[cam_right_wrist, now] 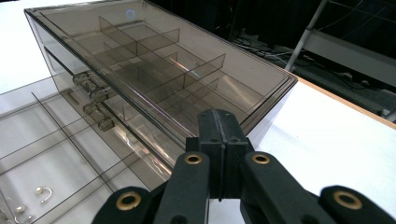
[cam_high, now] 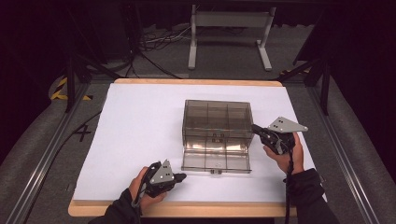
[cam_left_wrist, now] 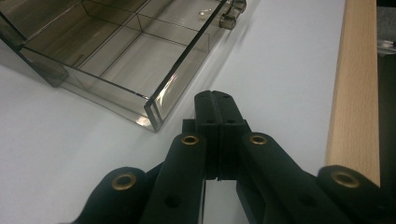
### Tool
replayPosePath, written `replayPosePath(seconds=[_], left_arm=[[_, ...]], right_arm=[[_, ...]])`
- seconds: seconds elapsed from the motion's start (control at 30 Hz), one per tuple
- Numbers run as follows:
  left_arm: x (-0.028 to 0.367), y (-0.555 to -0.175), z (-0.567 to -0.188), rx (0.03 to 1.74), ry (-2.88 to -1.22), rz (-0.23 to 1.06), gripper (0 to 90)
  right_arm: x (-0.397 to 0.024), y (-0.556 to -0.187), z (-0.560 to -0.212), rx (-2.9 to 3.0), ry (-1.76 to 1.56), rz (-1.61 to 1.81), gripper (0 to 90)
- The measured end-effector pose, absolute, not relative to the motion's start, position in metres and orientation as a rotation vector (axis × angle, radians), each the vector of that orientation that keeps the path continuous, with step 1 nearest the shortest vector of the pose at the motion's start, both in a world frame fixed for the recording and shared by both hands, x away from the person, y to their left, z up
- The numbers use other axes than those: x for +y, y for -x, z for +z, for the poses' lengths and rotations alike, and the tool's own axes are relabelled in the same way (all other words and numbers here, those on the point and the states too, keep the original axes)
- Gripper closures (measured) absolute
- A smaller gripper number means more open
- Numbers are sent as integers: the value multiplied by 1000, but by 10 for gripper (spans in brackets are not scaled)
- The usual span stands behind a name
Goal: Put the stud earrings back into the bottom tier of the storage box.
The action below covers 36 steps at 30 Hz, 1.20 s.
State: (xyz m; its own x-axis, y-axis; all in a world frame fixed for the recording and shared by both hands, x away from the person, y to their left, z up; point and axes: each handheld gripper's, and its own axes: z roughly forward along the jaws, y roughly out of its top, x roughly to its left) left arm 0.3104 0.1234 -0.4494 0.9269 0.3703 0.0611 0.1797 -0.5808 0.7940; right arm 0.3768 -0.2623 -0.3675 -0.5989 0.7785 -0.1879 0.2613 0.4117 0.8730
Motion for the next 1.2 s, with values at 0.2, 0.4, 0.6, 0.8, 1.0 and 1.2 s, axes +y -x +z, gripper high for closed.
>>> replayPosePath(seconds=[0.2, 0.4, 0.6, 0.8, 1.0, 1.2], left_arm=[[116, -312, -450, 393, -2215, 279, 900], [106, -315, -449, 417, -2235, 286, 900], [95, -321, -448, 426, -2243, 284, 900], [88, -321, -444, 409, -2252, 281, 900], [86, -321, -446, 395, -2271, 291, 900], [87, -321, -446, 392, -2275, 289, 900]], right_arm=[[-262, -379, -369, 2073, -882, 1135, 900], [-262, -382, -370, 2075, -882, 1150, 900], [-260, -383, -370, 2064, -874, 1125, 900], [-258, -382, -370, 2054, -888, 1117, 900], [-258, -382, -371, 2044, -899, 1119, 900], [-258, -383, -371, 2038, -899, 1124, 900]])
